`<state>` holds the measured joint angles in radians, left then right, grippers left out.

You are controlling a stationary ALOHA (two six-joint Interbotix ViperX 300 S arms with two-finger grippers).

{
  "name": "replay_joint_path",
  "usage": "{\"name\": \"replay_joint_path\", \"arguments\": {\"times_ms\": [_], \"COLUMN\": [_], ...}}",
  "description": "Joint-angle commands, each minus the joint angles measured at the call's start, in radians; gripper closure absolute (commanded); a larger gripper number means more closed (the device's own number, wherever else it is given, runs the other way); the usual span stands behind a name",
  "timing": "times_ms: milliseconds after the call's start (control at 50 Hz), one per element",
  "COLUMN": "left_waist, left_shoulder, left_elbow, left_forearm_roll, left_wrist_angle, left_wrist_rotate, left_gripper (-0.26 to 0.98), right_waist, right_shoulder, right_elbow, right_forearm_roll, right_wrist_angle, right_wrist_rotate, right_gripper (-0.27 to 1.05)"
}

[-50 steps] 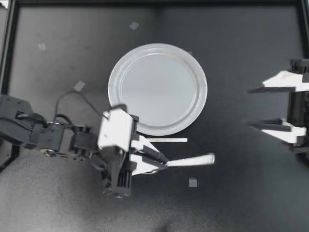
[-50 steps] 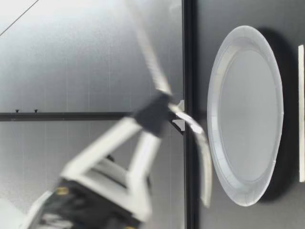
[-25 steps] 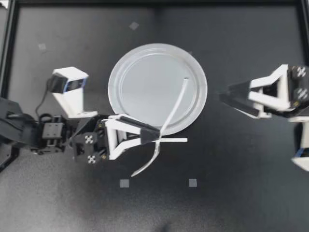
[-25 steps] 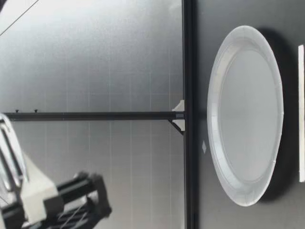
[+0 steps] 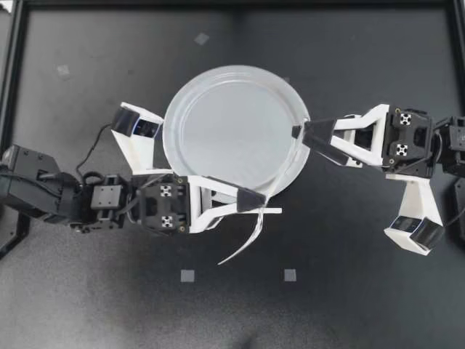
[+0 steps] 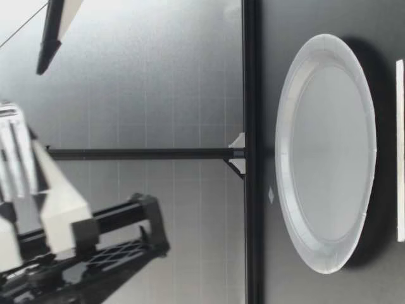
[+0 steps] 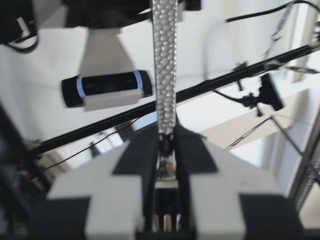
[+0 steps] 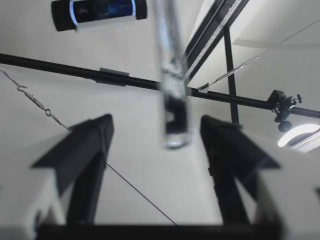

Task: Pick up the fork and place it on the plate.

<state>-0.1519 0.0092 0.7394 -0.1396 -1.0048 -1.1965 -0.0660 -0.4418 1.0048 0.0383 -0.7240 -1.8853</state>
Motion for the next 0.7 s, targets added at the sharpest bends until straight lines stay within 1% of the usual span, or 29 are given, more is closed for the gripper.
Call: {"name": "replay_joint_path", "arguments": {"times_ms": [0, 160, 240, 500, 580, 680], "left_waist": [0.006, 0.006, 0.009, 0.015, 0.017, 0.026], "left_shoulder": [-0.009, -0.009, -0.009, -0.008, -0.008, -0.009], "left_elbow": [-0.025, -0.028, -0.025, -0.020, -0.015, -0.006], "left_forearm_roll": [0.002, 0.003, 0.002, 0.002, 0.003, 0.002], "left_wrist_angle": [0.037, 0.061, 0.061, 0.069, 0.071, 0.071], "left_wrist_rotate": [0.003, 0.006, 0.008, 0.015, 0.015, 0.015], "left_gripper": [0.66, 0.66, 0.66, 0.66, 0.66, 0.66], "right_waist": [0.011, 0.012, 0.012, 0.012, 0.012, 0.012], "right_shoulder": [-0.012, -0.011, 0.000, 0.034, 0.041, 0.048], "right_elbow": [-0.014, -0.006, -0.003, -0.002, 0.000, 0.002], "right_forearm_roll": [0.003, 0.003, 0.003, 0.003, 0.003, 0.003], "right_wrist_angle": [-0.015, -0.015, -0.014, -0.009, -0.009, -0.009], "right_wrist_rotate": [0.002, 0.002, 0.002, -0.002, -0.002, -0.002], "right_gripper": [0.10, 0.11, 0.14, 0.45, 0.52, 0.58]}}
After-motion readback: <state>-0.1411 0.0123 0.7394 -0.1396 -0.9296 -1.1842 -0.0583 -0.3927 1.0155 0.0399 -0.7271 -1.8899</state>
